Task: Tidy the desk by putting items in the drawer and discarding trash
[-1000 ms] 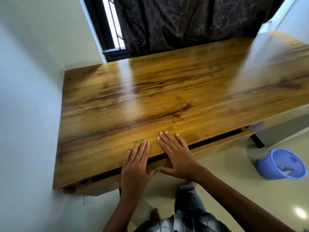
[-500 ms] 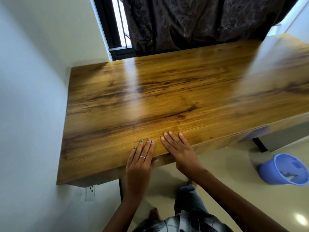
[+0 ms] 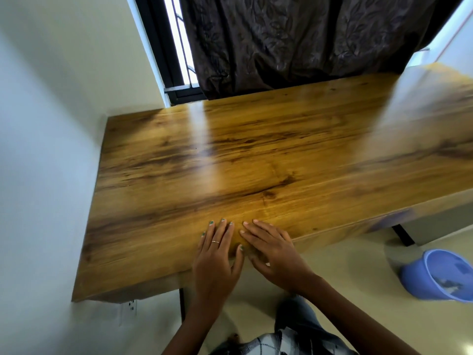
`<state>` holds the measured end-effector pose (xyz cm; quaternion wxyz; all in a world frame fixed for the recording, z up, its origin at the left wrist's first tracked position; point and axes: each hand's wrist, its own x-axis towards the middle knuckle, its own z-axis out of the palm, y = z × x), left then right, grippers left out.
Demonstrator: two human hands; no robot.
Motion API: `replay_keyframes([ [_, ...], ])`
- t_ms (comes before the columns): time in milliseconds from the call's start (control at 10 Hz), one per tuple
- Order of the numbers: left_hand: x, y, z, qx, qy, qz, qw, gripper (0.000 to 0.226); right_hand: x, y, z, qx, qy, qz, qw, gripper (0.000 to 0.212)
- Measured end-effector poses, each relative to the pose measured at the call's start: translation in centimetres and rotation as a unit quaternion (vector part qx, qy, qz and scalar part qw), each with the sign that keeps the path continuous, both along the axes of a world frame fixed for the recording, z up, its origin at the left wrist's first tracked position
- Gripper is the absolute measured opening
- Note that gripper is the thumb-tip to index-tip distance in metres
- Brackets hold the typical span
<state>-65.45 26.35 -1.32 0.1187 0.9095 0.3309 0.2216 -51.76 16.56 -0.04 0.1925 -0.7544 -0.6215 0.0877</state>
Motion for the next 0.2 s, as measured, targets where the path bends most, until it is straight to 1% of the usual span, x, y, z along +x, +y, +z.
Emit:
replay_keyframes([
  [100,4.1,1.6,0.3,-0.004,0.02,-0.025,0.999,0.052,3.9,0.7,1.7,-0.025,0.075,-0.015,0.997,0.05],
  [200,9.0,3.1,2.3,-0.006,0.03,-0.035,0.999,0.054,9.8,1.1,3.4,-0.042,0.036,-0.048,0.997,0.058],
])
